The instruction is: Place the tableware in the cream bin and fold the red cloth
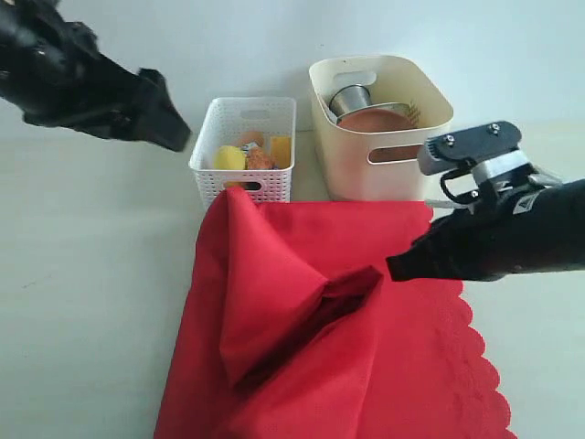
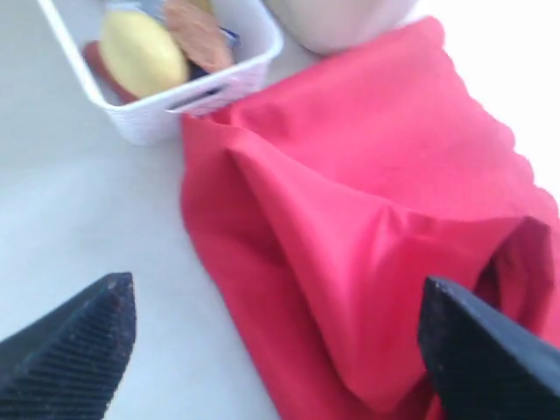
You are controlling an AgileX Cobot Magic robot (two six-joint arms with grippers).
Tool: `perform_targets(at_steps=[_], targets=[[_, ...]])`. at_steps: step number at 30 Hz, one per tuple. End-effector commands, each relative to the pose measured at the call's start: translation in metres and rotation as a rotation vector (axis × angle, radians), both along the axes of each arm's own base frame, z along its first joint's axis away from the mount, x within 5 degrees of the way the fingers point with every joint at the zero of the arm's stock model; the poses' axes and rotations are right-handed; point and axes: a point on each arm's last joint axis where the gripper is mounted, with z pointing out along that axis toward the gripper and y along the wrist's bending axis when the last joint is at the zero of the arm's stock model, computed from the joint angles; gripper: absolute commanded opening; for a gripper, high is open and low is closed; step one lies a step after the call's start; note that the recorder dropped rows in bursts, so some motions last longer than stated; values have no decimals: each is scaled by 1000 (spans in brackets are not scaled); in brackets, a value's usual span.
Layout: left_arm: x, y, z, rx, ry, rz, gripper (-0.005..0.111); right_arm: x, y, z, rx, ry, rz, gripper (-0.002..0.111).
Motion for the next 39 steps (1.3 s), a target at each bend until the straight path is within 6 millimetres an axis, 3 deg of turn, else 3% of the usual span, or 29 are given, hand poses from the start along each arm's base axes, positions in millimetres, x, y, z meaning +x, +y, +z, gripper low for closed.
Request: perform_targets(at_steps=[1,6,9,13,15,20,26,33,35,39], targets=[[3,44,24,-73,-95,176,84,-12,36,34,14,-135,197,0],[4,74,40,-191,-139,318,84,-16,82,56,-43,-144,477,3],[5,85,46,-215,-179,369,84,-14,108,57,-125,-109,631,19],[2,98,48,-238,-245,442,84,-16,133,41,-356,-77,850,54],[1,105,51,-248,-275,476,84,-18,144,26,-500,-80,941,66],[-1,110,54,-260,-288,498,84,-27,169,-2,-684,-109,1031,76],[0,110,55,-262,-290,499,84,-26,189,-21,-686,-61,972,76],[-1,109,54,-265,-284,497,84,-23,191,-53,-732,49,937,73],[-1,109,55,-275,-282,499,84,-22,189,-54,-756,60,906,59],[-1,108,55,-284,-282,495,84,-14,186,-41,-766,43,721,15]])
